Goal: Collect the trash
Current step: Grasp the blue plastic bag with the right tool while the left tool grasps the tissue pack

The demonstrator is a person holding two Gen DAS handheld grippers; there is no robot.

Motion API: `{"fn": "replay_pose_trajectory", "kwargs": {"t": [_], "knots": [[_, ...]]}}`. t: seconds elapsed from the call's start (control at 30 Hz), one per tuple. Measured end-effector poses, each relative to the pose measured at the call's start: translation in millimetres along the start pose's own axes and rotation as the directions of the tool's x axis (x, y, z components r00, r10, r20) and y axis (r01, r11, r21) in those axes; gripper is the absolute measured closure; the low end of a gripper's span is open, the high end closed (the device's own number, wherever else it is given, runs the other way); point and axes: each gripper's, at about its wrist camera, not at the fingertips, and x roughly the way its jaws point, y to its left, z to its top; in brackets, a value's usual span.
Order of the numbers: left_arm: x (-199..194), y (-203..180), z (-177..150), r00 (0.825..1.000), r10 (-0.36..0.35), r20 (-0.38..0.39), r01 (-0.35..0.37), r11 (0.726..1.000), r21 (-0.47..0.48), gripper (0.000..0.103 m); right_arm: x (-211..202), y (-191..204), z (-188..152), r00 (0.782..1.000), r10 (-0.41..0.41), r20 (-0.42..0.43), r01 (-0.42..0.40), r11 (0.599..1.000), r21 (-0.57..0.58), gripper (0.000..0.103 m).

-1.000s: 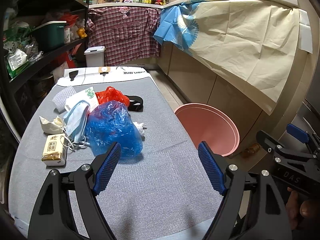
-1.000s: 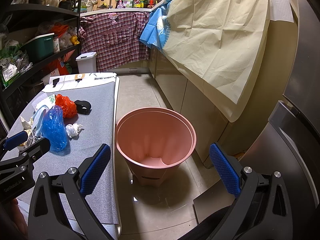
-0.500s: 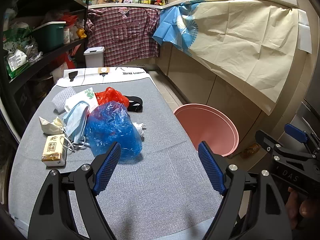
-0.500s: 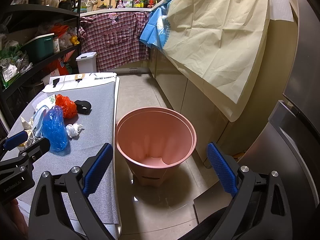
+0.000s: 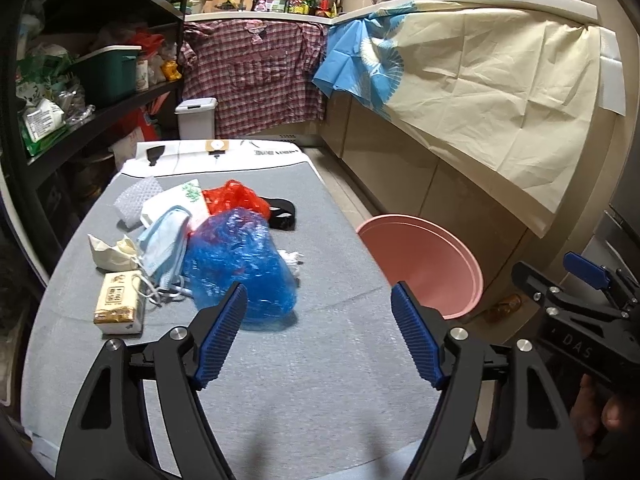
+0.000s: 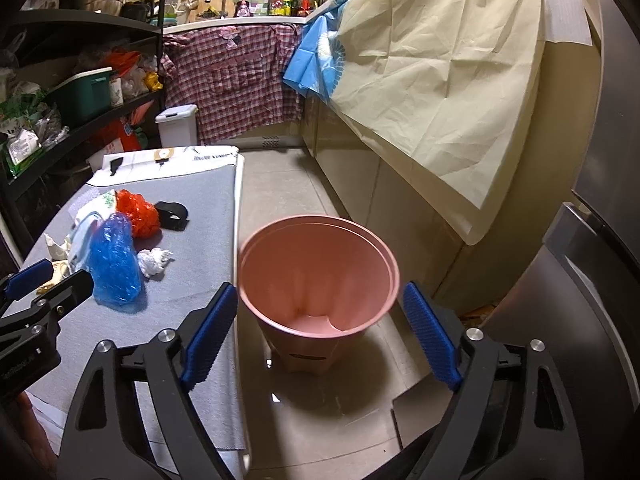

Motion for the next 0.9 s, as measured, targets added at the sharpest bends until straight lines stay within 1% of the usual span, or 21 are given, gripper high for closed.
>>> {"fn": "replay_pose_trajectory", "kwargs": {"t": [0.03, 0.1, 0.13, 0.17, 0.3, 0.4, 0.47, 0.53, 0.57, 0.67, 0.77, 0.83, 0.9], "knots": [[1, 4, 0, 1.0, 0.013, 0.001, -0.013, 1.0, -0.003, 0.037, 0, 2, 0, 1.0, 0.012, 0.005, -0.012, 1.0, 0.001, 0.024], [1, 16, 0, 1.0, 0.028, 0.003, -0.028, 0.999, -0.024, 0.038, 2, 7, 1, 0.999, 0.044, 0.009, -0.044, 0.999, 0.005, 0.037], [2, 22, 0, 0.999, 0.039, 0.006, -0.038, 0.998, -0.039, 0.038, 4, 11, 1, 0.998, 0.067, 0.004, -0.067, 0.998, 0.008, 0.041], [2, 26, 1, 0.999, 0.05, 0.007, -0.05, 0.998, -0.047, 0.038, 6, 13, 1, 0.996, 0.085, 0.001, -0.085, 0.996, 0.012, 0.047], [7, 48, 1, 0.993, 0.119, 0.007, -0.118, 0.989, -0.087, 0.038, 16, 29, 6, 0.982, 0.188, -0.018, -0.188, 0.982, 0.022, 0.054], [9, 66, 1, 0.984, 0.177, 0.007, -0.175, 0.977, -0.119, 0.038, 22, 49, 15, 0.959, 0.28, -0.036, -0.28, 0.96, 0.014, 0.06], [12, 78, 0, 0.98, 0.201, 0.0, -0.199, 0.97, -0.138, 0.038, 26, 66, 22, 0.947, 0.321, -0.032, -0.322, 0.947, -0.016, 0.062], [16, 91, -2, 0.971, 0.239, -0.009, -0.238, 0.96, -0.145, 0.038, 32, 83, 29, 0.933, 0.358, -0.03, -0.359, 0.932, -0.037, 0.063], [17, 96, -3, 0.968, 0.251, -0.015, -0.25, 0.957, -0.148, 0.038, 37, 95, 34, 0.922, 0.386, -0.035, -0.387, 0.921, -0.045, 0.063], [23, 118, -8, 0.957, 0.288, -0.043, -0.291, 0.938, -0.188, 0.038, 53, 119, 37, 0.899, 0.435, -0.059, -0.438, 0.897, -0.06, 0.063], [28, 136, -13, 0.938, 0.339, -0.073, -0.347, 0.913, -0.214, 0.038, 72, 142, 35, 0.874, 0.475, -0.103, -0.482, 0.874, -0.063, 0.063], [37, 150, -16, 0.919, 0.381, -0.105, -0.395, 0.89, -0.228, 0.038, 81, 152, 31, 0.867, 0.484, -0.117, -0.494, 0.866, -0.079, 0.062], [46, 159, -19, 0.911, 0.388, -0.139, -0.411, 0.879, -0.242, 0.038, 92, 161, 26, 0.861, 0.487, -0.144, -0.502, 0.86, -0.094, 0.06]]}}
